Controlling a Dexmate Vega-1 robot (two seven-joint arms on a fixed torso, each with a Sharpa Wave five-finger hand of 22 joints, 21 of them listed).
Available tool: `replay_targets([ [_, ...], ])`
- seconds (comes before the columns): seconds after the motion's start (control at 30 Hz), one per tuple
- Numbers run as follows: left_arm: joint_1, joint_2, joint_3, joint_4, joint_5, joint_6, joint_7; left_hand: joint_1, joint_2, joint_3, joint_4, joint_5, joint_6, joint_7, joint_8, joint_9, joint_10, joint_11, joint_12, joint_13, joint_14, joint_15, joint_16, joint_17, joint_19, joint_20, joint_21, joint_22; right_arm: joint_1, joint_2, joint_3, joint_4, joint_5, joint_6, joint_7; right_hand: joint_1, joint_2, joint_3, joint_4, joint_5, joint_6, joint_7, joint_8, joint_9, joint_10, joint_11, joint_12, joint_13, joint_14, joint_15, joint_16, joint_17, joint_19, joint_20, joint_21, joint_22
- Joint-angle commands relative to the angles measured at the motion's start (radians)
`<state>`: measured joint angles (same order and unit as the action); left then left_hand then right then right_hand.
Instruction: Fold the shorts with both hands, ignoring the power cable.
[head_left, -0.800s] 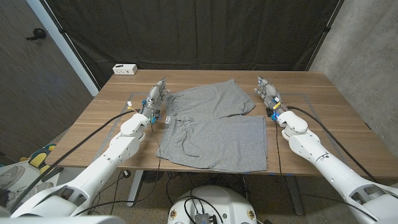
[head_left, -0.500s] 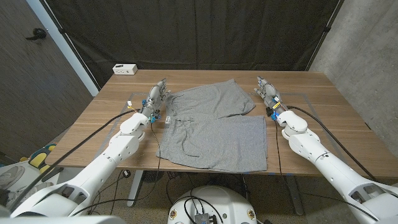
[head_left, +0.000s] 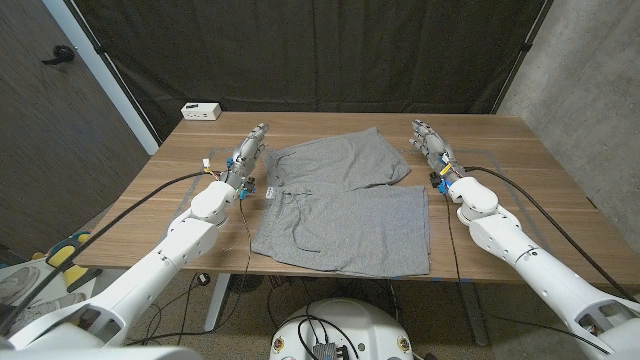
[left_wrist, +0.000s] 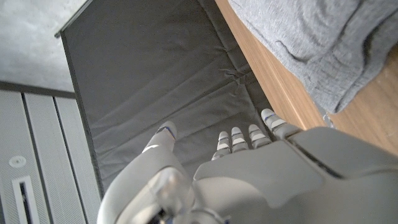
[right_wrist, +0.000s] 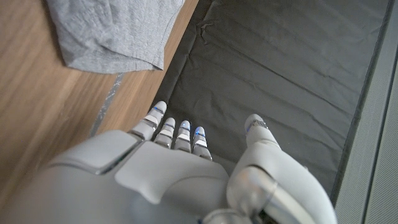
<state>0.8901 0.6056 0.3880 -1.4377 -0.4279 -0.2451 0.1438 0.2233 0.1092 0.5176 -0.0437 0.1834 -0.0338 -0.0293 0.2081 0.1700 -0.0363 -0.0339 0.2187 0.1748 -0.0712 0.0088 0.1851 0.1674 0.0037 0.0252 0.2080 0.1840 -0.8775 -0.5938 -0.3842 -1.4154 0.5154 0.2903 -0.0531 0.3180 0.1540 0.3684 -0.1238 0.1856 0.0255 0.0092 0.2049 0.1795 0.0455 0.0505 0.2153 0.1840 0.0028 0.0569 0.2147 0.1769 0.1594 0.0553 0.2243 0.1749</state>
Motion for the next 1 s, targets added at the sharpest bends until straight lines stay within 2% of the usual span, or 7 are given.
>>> replay_targets([
  [0.03,0.084,0.096,0.004,-0.197,0.211,0.057,0.165,0.021,-0.004,0.001,-0.019,-0.004,0.044,-0.006,0.01,0.004,0.04,-0.004,0.015,0.005,0.022,0.001,0.005,0.001,-0.013,0.003,-0.001,0.002,-0.063,-0.105,0.0,-0.152,-0.184,-0.048,-0.119,0.02,0.002,0.013,-0.007,0.009,0.018,0.0,0.007,0.003,0.019,-0.001,0.004,0.002,0.021,0.002,0.008,0.003,0.015,0.001,0.006,0.003],
  [0.4,0.158,0.145,-0.01,-0.378,0.401,0.171,0.283,0.048,-0.014,0.002,-0.055,-0.008,0.113,-0.009,0.01,0.004,0.127,0.0,0.03,0.006,0.075,0.001,0.009,0.001,-0.007,0.031,0.001,0.001,-0.145,-0.198,0.025,-0.307,-0.339,-0.123,-0.211,0.056,-0.002,0.029,-0.025,0.004,0.065,-0.013,0.014,0.004,0.075,0.002,0.011,0.003,0.07,-0.003,0.012,0.002,0.043,0.004,0.008,0.003],
  [0.5,0.176,0.156,-0.01,-0.418,0.456,0.204,0.307,0.059,-0.017,0.004,-0.068,-0.009,0.143,-0.017,0.012,0.005,0.155,0.001,0.034,0.007,0.094,0.0,0.01,0.002,-0.002,0.042,0.003,0.001,-0.173,-0.243,0.035,-0.377,-0.371,-0.19,-0.21,0.065,-0.003,0.032,-0.028,0.003,0.075,-0.012,0.016,0.004,0.085,-0.001,0.011,0.003,0.08,-0.002,0.012,0.002,0.051,0.006,0.009,0.002],
  [0.67,0.209,0.19,-0.011,-0.495,0.535,0.272,0.313,0.068,-0.018,0.005,-0.078,-0.008,0.157,-0.016,0.01,0.005,0.167,-0.006,0.033,0.008,0.1,-0.011,0.008,0.002,0.013,0.049,0.008,0.001,-0.216,-0.299,0.051,-0.459,-0.424,-0.247,-0.218,0.075,-0.008,0.034,-0.033,0.002,0.081,-0.015,0.014,0.004,0.095,-0.002,0.01,0.003,0.094,-0.009,0.013,0.002,0.057,0.017,0.008,0.002],
  [0.7,0.21,0.188,-0.012,-0.497,0.537,0.276,0.312,0.069,-0.019,0.005,-0.079,-0.008,0.158,-0.016,0.01,0.005,0.167,-0.007,0.033,0.008,0.1,-0.012,0.008,0.002,0.013,0.049,0.008,0.001,-0.217,-0.298,0.052,-0.461,-0.425,-0.25,-0.217,0.076,-0.008,0.034,-0.033,0.001,0.081,-0.017,0.013,0.004,0.095,-0.003,0.009,0.003,0.095,-0.01,0.013,0.002,0.056,0.018,0.008,0.002],
  [0.73,0.222,0.201,-0.013,-0.521,0.557,0.296,0.312,0.069,-0.019,0.005,-0.08,-0.008,0.159,-0.015,0.01,0.005,0.167,-0.006,0.032,0.008,0.099,-0.012,0.007,0.002,0.014,0.05,0.008,0.001,-0.229,-0.319,0.059,-0.495,-0.442,-0.289,-0.219,0.077,-0.009,0.034,-0.033,0.001,0.081,-0.017,0.013,0.004,0.095,-0.004,0.008,0.003,0.095,-0.01,0.012,0.002,0.057,0.019,0.007,0.002],
  [1.0,0.279,0.248,-0.023,-0.626,0.645,0.38,0.302,0.073,-0.022,0.004,-0.085,-0.007,0.162,-0.016,0.006,0.006,0.169,-0.004,0.029,0.008,0.099,-0.012,0.004,0.002,0.014,0.057,0.007,0.001,-0.291,-0.376,0.085,-0.587,-0.513,-0.358,-0.236,0.083,-0.01,0.036,-0.035,0.001,0.083,-0.022,0.012,0.004,0.1,-0.009,0.007,0.004,0.102,-0.017,0.012,0.002,0.06,0.02,0.007,0.002],
])
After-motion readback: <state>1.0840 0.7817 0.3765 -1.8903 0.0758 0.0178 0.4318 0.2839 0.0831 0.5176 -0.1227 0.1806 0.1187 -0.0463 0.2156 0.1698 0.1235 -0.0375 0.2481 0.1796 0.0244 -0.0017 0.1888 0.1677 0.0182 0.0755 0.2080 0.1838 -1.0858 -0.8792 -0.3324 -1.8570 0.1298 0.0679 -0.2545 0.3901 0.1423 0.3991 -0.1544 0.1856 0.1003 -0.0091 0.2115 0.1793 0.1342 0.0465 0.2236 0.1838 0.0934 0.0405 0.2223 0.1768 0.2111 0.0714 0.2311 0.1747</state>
